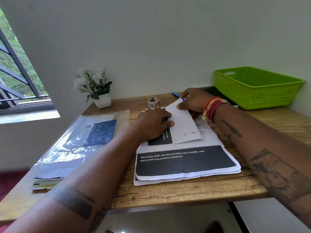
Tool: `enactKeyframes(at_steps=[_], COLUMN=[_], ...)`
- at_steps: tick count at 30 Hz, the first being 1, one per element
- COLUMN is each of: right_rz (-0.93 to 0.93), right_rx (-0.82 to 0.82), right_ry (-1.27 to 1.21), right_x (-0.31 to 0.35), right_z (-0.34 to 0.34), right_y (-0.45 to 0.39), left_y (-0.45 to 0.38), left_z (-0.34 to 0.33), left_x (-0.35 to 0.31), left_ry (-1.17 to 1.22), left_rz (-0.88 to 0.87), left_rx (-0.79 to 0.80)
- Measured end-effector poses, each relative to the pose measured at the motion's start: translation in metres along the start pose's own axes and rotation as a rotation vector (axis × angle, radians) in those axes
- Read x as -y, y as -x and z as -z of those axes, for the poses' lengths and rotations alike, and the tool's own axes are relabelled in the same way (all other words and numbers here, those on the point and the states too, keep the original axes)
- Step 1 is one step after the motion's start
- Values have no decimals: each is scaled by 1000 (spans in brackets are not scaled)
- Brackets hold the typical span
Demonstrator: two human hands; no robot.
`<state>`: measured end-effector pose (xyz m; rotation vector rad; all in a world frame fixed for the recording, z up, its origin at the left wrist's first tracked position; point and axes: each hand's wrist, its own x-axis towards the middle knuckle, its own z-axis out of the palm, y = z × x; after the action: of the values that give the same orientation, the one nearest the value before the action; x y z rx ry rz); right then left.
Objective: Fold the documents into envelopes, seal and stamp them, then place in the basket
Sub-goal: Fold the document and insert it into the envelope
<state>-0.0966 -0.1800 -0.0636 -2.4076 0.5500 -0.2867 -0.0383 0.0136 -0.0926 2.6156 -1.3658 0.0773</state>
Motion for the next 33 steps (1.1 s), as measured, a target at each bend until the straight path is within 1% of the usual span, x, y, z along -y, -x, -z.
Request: enactKeyframes(at_steps=[4,6,9,11,12,14,17,22,24,26,28,30,33], right_rz=[14,34,27,41,63,121,210,265,285,312,334,349,367], right_rx=[-98,-122,-70,-25,-4,29,57,92,91,87,86,91,99], right_ry=[-41,-159,-419,-482,-452,-310,-73,170,236,271,290,299,318], right_x=[3,5,12,15,17,18,16,17,17,18,18,19,19], right_z=[3,1,-6,-12,-15,-22,-27,-26,-27,-30,-32,-33,-34], right_y=[3,3,7,10,12,13,8,9,10,9,9,9,8], left_y=[0,1,1,0,0,-1,-3,5,5,2,0,-3,-2], left_z=[-2,-4,-5,-5,-5,-6,-6,7,8,9,7,6,10], left_x=[-1,1,3,4,4,4,8,16,19,28,36,38,36], left_ry=[48,101,203,314,353,392,379,229,256,267,268,302,338], left_rz=[-26,-23,10,41,65,93,129,148,131,84,75,93,168], left_rx=[12,16,10,13,17,-14,-15,0,11,-72,-93,-122,-147])
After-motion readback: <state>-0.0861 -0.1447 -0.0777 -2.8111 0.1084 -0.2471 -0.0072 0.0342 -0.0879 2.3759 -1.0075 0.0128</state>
